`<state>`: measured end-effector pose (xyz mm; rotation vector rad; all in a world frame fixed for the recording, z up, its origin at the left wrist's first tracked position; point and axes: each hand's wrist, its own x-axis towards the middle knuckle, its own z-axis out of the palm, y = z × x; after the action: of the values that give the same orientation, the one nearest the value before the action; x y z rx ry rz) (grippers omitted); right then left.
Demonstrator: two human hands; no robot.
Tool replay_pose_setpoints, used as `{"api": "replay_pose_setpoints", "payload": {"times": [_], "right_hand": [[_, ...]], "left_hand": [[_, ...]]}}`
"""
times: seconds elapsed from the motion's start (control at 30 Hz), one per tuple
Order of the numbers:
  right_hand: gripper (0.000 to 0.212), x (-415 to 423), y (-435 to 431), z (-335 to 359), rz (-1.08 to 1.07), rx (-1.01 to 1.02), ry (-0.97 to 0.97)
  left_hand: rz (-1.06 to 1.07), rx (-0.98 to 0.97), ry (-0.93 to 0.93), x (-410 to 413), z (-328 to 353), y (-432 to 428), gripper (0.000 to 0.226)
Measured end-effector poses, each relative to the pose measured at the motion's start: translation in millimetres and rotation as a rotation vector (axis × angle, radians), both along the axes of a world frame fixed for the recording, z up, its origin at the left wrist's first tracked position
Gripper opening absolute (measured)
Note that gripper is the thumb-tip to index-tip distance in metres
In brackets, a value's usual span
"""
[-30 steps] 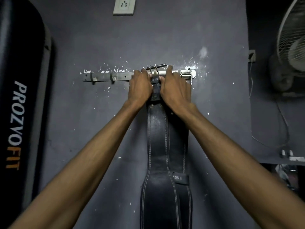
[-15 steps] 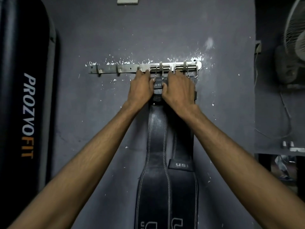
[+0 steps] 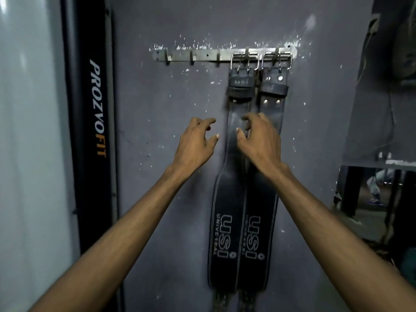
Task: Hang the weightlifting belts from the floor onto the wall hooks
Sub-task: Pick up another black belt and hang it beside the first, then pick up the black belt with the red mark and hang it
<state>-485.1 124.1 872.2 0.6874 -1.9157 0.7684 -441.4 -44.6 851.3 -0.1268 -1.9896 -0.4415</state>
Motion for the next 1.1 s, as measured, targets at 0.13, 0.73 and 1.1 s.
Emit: {"api": "replay_pose_setpoints", "payload": {"times": [0.13, 0.73, 1.1], "right_hand": [[0.036, 30, 6, -65, 0.035, 0.016, -0.121], [0.005, 118, 81, -562, 0.248, 0.276, -0.999], [0.012, 232, 149, -924, 0.129, 0.258, -1.572]], "left_hand": [[-0.039, 0.032, -0.097, 40, -67, 2, 0.046], [0.192, 0.528, -0.872, 209, -549, 71, 0.040], [0.226, 0.769, -1.349, 302, -895, 140, 0.043]]}}
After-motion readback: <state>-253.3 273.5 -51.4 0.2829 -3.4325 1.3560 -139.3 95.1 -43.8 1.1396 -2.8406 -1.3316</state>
